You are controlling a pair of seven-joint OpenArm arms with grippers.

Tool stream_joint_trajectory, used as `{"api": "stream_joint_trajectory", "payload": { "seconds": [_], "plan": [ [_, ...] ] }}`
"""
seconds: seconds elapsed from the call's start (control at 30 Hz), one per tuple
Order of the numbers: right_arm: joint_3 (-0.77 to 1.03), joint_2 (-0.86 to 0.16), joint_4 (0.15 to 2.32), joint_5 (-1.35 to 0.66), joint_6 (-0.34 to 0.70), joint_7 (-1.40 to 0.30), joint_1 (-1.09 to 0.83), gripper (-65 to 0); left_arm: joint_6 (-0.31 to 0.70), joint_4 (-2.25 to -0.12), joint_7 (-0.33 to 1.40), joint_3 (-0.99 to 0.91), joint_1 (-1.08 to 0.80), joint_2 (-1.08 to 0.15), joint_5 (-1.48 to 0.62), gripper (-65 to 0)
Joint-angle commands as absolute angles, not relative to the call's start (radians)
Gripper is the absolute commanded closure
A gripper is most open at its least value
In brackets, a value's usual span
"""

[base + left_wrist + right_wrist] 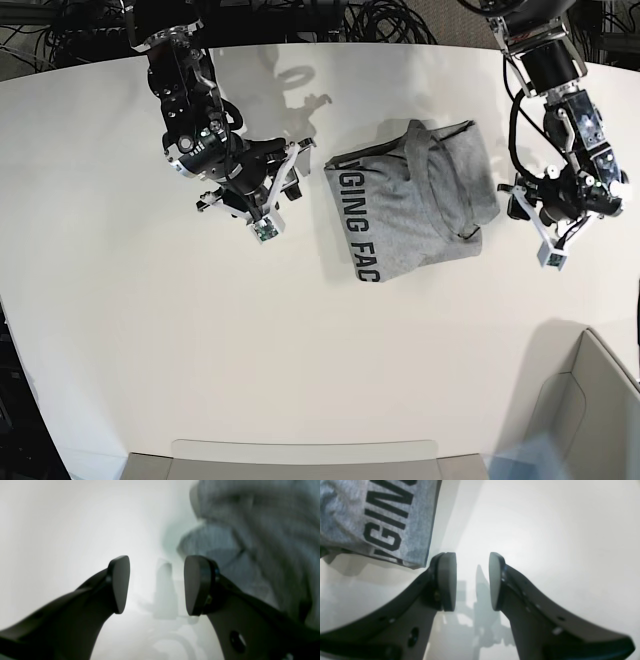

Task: Fold the T-shirt properly
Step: 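Grasp the bundle's edge with the left gripper and tuck it under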

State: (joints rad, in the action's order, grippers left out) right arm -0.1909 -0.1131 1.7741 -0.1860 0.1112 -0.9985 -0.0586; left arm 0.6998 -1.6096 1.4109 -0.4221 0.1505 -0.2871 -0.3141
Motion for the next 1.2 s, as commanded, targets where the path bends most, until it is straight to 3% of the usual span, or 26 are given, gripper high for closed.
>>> {"api": "stream_joint_trajectory", "payload": {
  "seconds": [0.0, 0.13, 0.47, 1.17],
  "plan": [
    [-0.189, -0.113, 1.793, -0.194, 0.114, -0.983, -0.044, -20.4, 0.698, -1.649, 1.396, -0.456, 0.156, -0.282, -0.318, -33.1],
    [-0.191, -0.113, 1.793, -0.197, 0.114, -0.983, -0.044, -20.4, 0.698, -1.712, 1.396, -0.529, 0.088, -0.209, -0.318, -33.3],
    [-0.194, -0.113, 1.793, -0.193, 0.114, -0.984, -0.051, -20.4, 0.698, -1.745, 1.396, -0.412, -0.004, -0.074, -0.32, -33.1],
    [-0.191, -0.136, 1.793, -0.193, 0.114, -0.984, -0.065, -20.4, 0.698, -1.956, 1.396, -0.375, -0.084, -0.012, -0.343, -33.1]
  ]
}}
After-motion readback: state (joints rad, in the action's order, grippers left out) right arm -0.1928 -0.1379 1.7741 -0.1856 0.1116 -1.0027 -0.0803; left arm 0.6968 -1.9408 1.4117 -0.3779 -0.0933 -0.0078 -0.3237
